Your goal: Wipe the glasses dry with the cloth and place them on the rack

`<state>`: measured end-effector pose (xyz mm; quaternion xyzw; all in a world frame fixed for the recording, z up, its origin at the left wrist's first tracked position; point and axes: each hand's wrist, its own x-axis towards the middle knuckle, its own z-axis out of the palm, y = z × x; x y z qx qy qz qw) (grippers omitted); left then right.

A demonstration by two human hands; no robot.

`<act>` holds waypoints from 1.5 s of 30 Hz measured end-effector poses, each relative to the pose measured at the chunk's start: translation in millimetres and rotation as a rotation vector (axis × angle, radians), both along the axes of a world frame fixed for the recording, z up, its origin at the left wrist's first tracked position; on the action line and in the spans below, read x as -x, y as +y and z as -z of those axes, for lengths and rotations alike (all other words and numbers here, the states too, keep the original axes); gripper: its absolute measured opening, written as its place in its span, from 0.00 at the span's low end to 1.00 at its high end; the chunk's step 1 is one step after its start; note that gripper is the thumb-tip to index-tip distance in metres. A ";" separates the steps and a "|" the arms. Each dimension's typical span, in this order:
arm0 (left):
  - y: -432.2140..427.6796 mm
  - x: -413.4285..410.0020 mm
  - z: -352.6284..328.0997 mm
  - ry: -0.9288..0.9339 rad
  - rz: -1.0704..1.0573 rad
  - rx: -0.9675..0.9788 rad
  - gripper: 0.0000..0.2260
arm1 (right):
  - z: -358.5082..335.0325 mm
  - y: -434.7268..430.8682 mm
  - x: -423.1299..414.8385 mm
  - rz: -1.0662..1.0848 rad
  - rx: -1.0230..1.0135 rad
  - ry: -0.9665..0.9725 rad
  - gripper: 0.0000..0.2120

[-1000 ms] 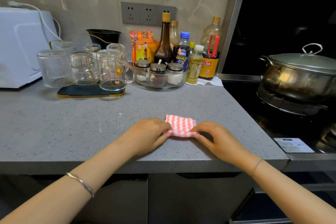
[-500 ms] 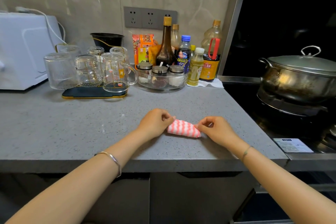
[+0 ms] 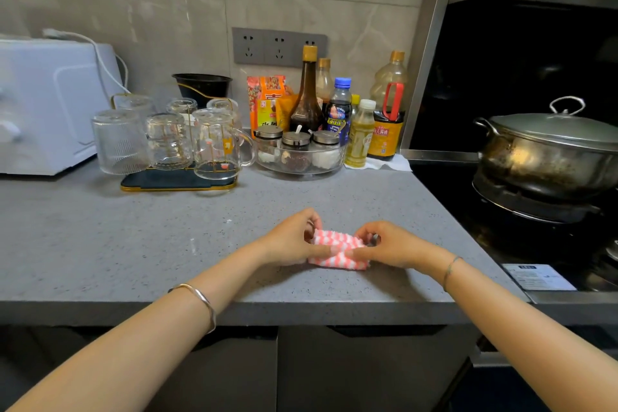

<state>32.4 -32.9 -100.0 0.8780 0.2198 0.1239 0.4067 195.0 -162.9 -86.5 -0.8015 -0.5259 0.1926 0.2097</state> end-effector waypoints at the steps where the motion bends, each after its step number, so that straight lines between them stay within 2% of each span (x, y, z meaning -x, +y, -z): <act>1: -0.5 0.9 0.0 -0.060 -0.016 0.085 0.16 | -1.8 0.5 0.6 0.005 -0.009 0.063 0.13; 3: 1.5 3.0 1.1 -0.186 -0.078 0.254 0.14 | -5.1 3.1 3.7 0.021 -0.081 0.307 0.11; 5: 6.1 6.1 0.4 -0.313 -0.136 0.422 0.11 | -8.7 9.1 9.3 0.040 -0.170 0.642 0.11; 7: 11.4 10.7 -3.0 -0.440 -0.191 0.628 0.08 | -9.9 19.0 15.0 0.119 -0.246 0.962 0.12; 8: 17.9 14.3 -4.3 -0.484 -0.235 0.701 0.08 | -10.0 28.6 18.6 0.160 -0.281 1.060 0.14; 12: 47.6 23.3 -1.8 -0.517 -0.443 0.802 0.10 | -7.1 67.1 33.8 0.262 -0.394 1.135 0.15; 15: 81.0 28.3 1.2 -0.510 -0.540 0.830 0.12 | -4.2 106.6 43.7 0.285 -0.436 1.070 0.10; 19: 119.7 29.3 -4.9 -0.590 -0.545 0.941 0.05 | -3.2 164.0 40.3 0.336 -0.542 0.958 0.08; 21: 135.8 27.5 -4.6 -0.605 -0.519 0.942 0.08 | -0.2 192.5 36.0 0.362 -0.591 0.923 0.07; 25: 145.1 18.7 9.8 -0.431 -0.382 0.651 0.10 | 20.0 228.4 28.4 0.390 -0.603 0.770 0.09; 28: 148.1 14.2 17.4 -0.307 -0.352 0.363 0.19 | 30.3 242.2 20.2 0.374 -0.609 0.570 0.04; 31: 147.5 19.5 22.1 -0.031 -0.294 -0.096 0.27 | 30.0 235.2 17.3 0.246 -0.589 0.268 0.06; 33: 142.3 25.0 19.9 0.109 -0.250 -0.251 0.28 | 26.3 221.9 18.8 0.114 -0.578 0.021 0.11; 35: 138.5 27.3 19.0 0.201 -0.235 -0.335 0.28 | 25.3 208.9 20.8 -0.057 -0.525 -0.136 0.13; 37: 137.6 27.3 16.0 0.259 -0.249 -0.377 0.28 | 28.9 200.6 20.0 -0.182 -0.428 -0.186 0.16; 41: 140.1 23.1 13.3 0.330 -0.253 -0.390 0.28 | 35.9 195.7 12.4 -0.230 -0.301 -0.225 0.19; 45: 143.2 25.5 15.4 0.313 -0.282 -0.412 0.28 | 32.0 191.5 17.5 -0.250 -0.244 -0.265 0.20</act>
